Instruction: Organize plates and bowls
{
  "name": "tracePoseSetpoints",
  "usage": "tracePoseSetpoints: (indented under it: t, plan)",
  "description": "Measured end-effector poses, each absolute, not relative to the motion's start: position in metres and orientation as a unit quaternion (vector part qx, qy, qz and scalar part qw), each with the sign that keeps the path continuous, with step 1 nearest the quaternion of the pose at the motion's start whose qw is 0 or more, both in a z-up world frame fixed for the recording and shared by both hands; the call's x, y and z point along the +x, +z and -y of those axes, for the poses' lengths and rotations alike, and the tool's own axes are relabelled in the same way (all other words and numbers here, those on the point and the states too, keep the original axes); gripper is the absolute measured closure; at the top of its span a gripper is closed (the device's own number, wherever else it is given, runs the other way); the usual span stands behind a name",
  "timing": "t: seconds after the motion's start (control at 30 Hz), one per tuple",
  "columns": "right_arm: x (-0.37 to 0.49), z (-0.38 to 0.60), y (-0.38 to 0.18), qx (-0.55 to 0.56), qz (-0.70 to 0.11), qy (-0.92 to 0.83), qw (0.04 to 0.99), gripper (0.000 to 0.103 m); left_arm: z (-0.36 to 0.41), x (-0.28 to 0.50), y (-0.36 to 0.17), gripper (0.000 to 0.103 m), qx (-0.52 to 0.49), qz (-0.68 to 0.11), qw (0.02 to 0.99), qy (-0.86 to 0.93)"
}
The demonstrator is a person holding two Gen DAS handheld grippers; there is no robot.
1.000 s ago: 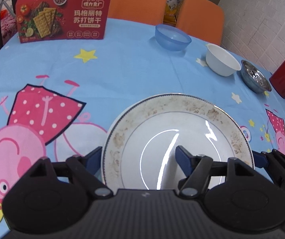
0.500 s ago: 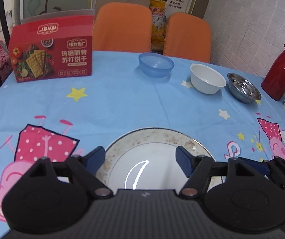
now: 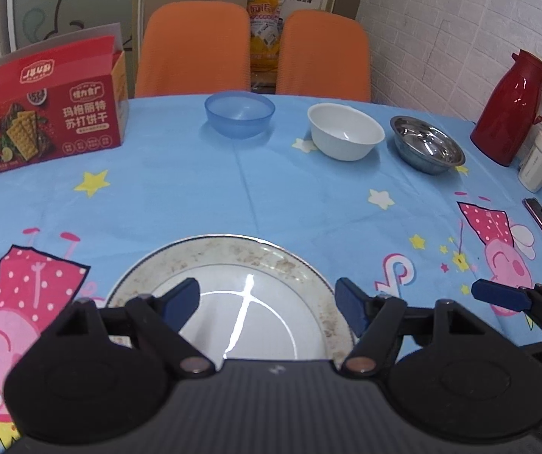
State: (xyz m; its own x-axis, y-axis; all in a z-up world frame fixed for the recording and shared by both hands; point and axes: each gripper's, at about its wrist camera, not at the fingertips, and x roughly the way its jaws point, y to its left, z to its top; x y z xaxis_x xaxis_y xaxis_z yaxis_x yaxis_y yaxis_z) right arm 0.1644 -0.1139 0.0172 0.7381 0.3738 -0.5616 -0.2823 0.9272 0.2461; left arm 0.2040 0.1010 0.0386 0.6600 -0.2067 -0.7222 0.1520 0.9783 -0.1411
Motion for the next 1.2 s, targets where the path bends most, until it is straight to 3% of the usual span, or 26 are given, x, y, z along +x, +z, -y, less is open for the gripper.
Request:
tracePoseSetpoints:
  t: [0.33,0.63,1.0,1.2]
  plan:
    - [0.159,0.216,-0.013,0.154,-0.317,0.069,0.933,0.014,-0.037,0.218,0.038,0.03,0.009,-0.417,0.901,-0.122]
    - [0.175,0.258,-0.025,0.184,-0.315,0.075,0.928,0.014,0.02,0.25,0.036,0.025,0.029,-0.438,0.885,-0.158]
    - [0.272,0.309,0.019,0.144,-0.291,0.054,0.944,0.014,0.088,0.388,0.081,0.024,0.017,-0.395,0.893,-0.217]
    - [0.332,0.313,0.022,0.13,-0.304,0.046,0.943,0.014,0.125,0.47,0.073,0.024,0.02,-0.403,0.887,-0.225]
